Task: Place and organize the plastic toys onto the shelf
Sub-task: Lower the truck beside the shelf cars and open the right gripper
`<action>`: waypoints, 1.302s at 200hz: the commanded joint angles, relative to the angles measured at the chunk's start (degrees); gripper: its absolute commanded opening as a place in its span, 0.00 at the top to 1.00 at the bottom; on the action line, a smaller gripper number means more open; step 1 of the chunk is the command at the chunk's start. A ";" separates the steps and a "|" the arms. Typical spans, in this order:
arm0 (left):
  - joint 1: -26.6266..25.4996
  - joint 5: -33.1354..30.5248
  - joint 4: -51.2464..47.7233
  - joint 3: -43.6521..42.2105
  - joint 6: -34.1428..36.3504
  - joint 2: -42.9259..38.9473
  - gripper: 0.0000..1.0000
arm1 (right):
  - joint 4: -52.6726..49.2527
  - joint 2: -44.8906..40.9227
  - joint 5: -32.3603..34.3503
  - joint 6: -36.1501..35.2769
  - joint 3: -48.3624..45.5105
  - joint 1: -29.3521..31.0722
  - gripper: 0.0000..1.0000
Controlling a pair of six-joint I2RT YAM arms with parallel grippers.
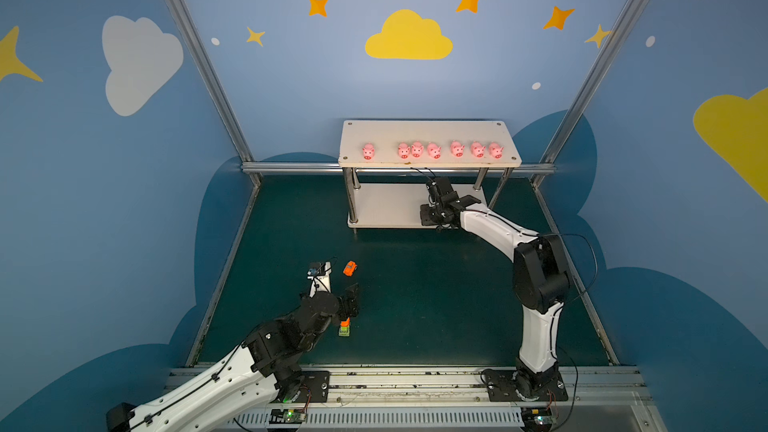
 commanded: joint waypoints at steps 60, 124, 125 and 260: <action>2.92 -0.14 -0.32 1.73 1.26 1.45 0.00 | -3.09 5.02 -1.25 -0.12 6.29 -1.75 0.77; 4.78 1.55 -0.21 1.40 1.42 1.38 0.00 | -3.88 6.33 -1.77 0.53 7.76 -2.11 0.66; 4.83 1.58 -0.21 1.40 1.41 1.37 0.00 | -3.86 6.33 -1.77 0.54 7.76 -2.11 0.66; 6.08 3.69 -0.26 1.43 0.14 -0.02 0.00 | -1.73 -2.02 -3.84 1.73 2.57 -1.51 0.36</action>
